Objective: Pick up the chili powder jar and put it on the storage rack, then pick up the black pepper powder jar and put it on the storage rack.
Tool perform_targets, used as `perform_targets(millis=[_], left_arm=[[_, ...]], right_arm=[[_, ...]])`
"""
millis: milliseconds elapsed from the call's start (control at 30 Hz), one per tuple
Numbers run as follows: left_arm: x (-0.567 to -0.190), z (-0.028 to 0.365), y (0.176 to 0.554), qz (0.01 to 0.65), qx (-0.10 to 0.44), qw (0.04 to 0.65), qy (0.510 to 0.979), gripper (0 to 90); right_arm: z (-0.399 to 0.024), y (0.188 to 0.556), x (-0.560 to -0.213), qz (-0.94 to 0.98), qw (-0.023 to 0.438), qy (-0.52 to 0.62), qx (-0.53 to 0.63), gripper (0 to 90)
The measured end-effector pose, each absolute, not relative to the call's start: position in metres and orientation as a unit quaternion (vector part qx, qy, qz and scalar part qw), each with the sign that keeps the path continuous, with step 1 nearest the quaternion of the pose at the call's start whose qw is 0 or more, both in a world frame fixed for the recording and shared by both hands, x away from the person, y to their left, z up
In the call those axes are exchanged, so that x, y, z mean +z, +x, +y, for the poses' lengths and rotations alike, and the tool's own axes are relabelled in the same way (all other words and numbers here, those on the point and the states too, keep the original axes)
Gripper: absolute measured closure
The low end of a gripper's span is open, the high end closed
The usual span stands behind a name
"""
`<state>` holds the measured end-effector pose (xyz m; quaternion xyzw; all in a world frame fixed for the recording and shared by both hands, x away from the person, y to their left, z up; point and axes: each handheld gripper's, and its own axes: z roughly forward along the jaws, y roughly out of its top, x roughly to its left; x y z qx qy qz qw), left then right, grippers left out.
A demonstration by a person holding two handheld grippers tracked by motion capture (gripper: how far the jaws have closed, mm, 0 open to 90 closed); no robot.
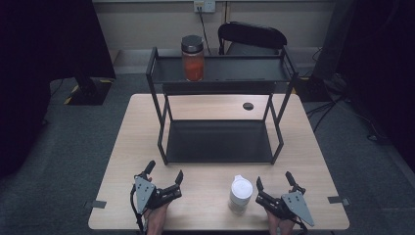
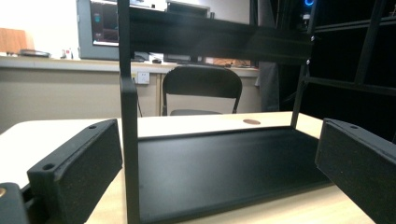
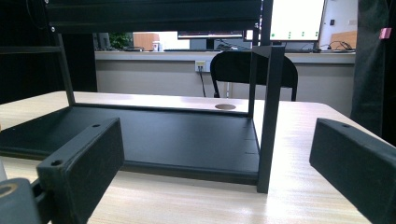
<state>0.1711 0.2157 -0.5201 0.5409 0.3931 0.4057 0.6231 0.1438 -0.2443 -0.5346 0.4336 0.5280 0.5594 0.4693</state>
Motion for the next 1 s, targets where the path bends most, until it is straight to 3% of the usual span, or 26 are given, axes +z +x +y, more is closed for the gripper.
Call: perform_targets(millis=[500,1000], left_arm=[[-0.538,0.208,0.170,0.386,0.432,0.602,0.550,0.2],[-0.533,0.204,0.171,0.397,0.433,0.589,0.556,0.0]], right_arm=[[-0.244,0.144,-0.535,0.527,0.471,0.435,0.558,1.8],[-0.243,0.144,-0.535,0.527,0.471,0.435,0.558,1.8]])
